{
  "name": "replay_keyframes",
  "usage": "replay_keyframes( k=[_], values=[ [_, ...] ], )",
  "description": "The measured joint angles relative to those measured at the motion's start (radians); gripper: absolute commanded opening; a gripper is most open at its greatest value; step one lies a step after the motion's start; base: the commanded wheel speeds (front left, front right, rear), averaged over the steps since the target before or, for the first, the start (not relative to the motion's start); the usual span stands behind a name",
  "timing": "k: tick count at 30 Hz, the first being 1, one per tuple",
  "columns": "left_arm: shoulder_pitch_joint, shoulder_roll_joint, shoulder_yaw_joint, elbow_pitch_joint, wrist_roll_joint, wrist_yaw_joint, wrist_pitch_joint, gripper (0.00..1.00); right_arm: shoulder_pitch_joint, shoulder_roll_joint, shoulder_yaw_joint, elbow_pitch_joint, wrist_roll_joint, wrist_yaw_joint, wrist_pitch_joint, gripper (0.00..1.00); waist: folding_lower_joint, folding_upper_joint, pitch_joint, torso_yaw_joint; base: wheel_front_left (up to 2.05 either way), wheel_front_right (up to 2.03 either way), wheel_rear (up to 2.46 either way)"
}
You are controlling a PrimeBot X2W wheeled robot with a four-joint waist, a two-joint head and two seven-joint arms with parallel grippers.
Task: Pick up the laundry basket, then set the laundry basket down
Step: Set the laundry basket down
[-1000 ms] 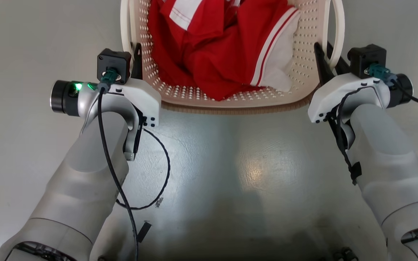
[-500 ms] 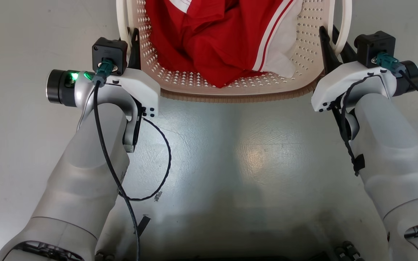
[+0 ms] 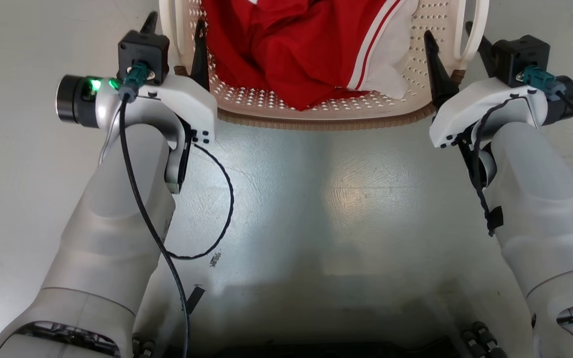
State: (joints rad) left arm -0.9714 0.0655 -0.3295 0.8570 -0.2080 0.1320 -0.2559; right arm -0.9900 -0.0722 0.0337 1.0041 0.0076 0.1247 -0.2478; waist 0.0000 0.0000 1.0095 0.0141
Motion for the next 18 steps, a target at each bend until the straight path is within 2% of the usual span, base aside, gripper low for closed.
replay_keyframes(
  k=[12, 18],
  values=[
    [-0.001, -0.028, 0.059, -0.017, 0.024, -0.019, -0.001, 1.00, 0.002, -0.001, -0.027, -0.032, -0.009, 0.000, 0.000, 1.00, 0.0000, 0.0000, -0.014, 0.011, 0.00, 0.00, 0.00],
    [0.004, -0.032, 0.077, -0.035, 0.035, -0.032, -0.001, 1.00, 0.007, -0.002, -0.029, -0.062, -0.009, 0.000, 0.000, 1.00, 0.0001, 0.0000, -0.059, 0.013, 0.00, 0.00, 0.00]
  ],
)
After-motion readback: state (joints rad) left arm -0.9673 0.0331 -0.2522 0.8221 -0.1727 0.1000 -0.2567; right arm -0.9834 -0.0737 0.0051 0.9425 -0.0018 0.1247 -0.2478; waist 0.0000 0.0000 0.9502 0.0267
